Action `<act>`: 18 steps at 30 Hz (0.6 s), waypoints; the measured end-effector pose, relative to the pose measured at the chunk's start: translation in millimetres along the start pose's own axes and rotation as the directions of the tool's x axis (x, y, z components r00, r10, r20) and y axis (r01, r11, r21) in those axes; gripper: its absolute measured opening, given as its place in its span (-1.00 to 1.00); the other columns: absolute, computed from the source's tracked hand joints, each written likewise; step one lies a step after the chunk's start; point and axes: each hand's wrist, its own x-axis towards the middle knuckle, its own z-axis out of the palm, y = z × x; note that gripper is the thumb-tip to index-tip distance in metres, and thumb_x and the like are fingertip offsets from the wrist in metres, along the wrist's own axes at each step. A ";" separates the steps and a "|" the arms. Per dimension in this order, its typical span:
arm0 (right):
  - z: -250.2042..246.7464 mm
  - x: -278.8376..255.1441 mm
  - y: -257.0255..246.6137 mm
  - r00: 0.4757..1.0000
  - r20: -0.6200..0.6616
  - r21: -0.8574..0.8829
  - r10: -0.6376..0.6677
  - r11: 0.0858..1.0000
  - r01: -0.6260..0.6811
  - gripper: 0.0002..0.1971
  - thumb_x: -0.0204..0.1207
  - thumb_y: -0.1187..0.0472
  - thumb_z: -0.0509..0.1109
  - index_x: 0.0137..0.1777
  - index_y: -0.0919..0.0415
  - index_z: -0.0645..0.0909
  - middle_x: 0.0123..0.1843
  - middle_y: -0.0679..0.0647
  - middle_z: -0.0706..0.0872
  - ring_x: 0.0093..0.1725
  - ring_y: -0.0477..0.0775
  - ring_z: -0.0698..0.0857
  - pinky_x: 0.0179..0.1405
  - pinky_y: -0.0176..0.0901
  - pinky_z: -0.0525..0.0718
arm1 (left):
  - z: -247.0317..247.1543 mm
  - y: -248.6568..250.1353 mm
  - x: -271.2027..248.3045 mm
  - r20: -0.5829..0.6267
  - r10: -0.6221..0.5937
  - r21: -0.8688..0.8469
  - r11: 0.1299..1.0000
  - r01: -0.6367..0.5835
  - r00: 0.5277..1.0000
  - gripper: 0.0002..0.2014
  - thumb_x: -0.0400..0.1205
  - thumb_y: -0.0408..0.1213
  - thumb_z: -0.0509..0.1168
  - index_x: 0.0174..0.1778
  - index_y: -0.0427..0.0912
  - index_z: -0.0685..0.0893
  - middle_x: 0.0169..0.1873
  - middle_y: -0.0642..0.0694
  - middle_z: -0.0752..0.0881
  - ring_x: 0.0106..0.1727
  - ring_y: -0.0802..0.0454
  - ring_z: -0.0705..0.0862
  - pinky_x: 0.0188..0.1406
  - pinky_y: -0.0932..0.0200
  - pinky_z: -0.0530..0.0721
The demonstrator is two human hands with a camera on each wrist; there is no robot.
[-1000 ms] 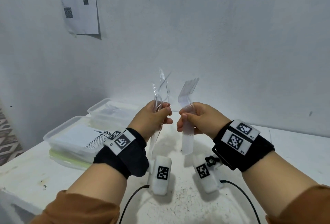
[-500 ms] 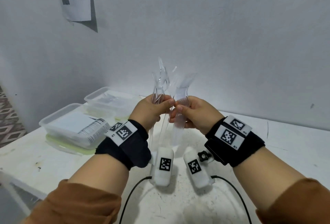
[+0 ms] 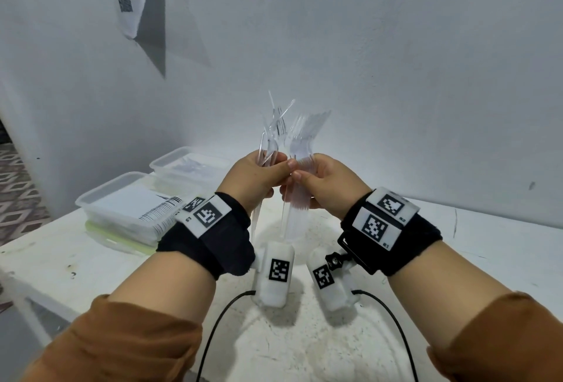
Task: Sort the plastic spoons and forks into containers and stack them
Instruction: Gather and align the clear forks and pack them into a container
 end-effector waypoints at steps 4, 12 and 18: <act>7.5 7.2 4.0 1.000 -0.024 -0.062 -0.005 0.998 0.003 -0.84 0.65 0.25 0.22 -0.18 0.08 0.51 -0.20 0.10 0.77 -0.09 0.17 0.79 0.05 0.26 0.72 | -6.0 -0.6 -0.4 -0.021 0.020 0.002 1.000 -0.020 1.000 -0.91 0.55 -0.29 0.40 -0.20 -0.08 0.61 -0.38 -0.02 0.67 -0.31 0.09 0.64 -0.54 0.36 0.39; 21.3 21.5 3.8 0.999 -0.023 -0.041 -0.030 0.999 0.029 -0.87 0.66 0.29 0.19 -0.09 0.08 0.46 -0.16 0.05 0.72 -0.13 0.13 0.76 -0.14 -0.02 0.68 | -28.8 -1.1 6.6 0.074 0.021 0.024 0.999 -0.022 0.997 -0.77 0.54 0.00 0.35 -0.17 -0.10 0.62 -0.36 0.02 0.75 -0.30 0.13 0.68 -0.49 0.36 0.41; 42.4 41.6 -4.4 0.998 -0.053 0.030 0.017 0.999 -0.016 -0.90 0.67 0.31 0.19 -0.06 0.12 0.47 -0.27 0.02 0.67 -0.33 -0.01 0.72 -0.30 -0.16 0.64 | -54.2 -0.7 20.5 0.089 0.010 -0.052 0.999 -0.005 0.996 -0.62 0.56 0.17 0.15 -0.09 -0.10 0.59 -0.39 0.05 0.76 -0.48 0.20 0.60 -0.55 0.37 0.40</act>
